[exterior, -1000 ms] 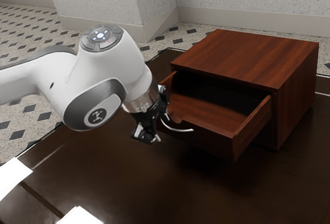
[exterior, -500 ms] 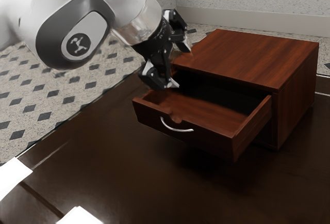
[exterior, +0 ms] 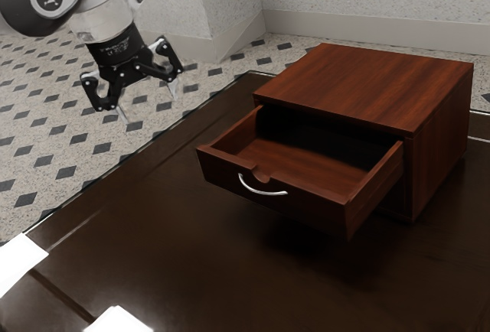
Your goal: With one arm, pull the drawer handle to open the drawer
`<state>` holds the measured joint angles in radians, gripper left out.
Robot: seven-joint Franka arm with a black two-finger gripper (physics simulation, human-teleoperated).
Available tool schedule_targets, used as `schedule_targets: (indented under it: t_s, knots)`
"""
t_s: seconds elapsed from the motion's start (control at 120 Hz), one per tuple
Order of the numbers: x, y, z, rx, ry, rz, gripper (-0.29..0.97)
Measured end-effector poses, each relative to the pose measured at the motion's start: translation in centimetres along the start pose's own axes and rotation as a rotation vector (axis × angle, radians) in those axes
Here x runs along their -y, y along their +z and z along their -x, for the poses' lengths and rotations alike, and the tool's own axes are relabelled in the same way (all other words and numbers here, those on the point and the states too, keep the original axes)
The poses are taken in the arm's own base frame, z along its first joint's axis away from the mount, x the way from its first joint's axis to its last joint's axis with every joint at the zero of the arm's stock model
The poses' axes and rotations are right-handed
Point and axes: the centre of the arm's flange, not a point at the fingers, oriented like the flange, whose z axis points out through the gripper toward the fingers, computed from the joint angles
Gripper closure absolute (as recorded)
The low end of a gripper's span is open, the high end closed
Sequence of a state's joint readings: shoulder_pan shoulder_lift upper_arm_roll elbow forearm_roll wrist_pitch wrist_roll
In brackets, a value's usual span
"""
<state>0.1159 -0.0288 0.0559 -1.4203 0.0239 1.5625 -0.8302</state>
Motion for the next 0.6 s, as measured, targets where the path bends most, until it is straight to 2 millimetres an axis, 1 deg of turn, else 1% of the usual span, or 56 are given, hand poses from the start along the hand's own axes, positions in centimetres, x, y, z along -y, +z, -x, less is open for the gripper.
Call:
schedule_targets:
  t_s: [0.1, 0.2, 0.292, 0.433, 0.525, 0.6]
  knots:
    - [1.1, 0.9, -0.8, 0.025, 0.126, -0.021, 0.03]
    - [0.9, 1.1, -0.4, 0.040, 0.261, -0.026, 0.03]
    - [-0.1, 1.2, 0.7, 0.051, 0.388, -0.024, 0.03]
    - [-2.1, 1.2, 3.2, 0.062, 0.573, -0.017, 0.02]
    - [-3.1, 1.2, 4.5, 0.067, 0.672, -0.012, 0.02]
    - [-3.6, 1.2, 5.2, 0.070, 0.736, -0.009, 0.02]
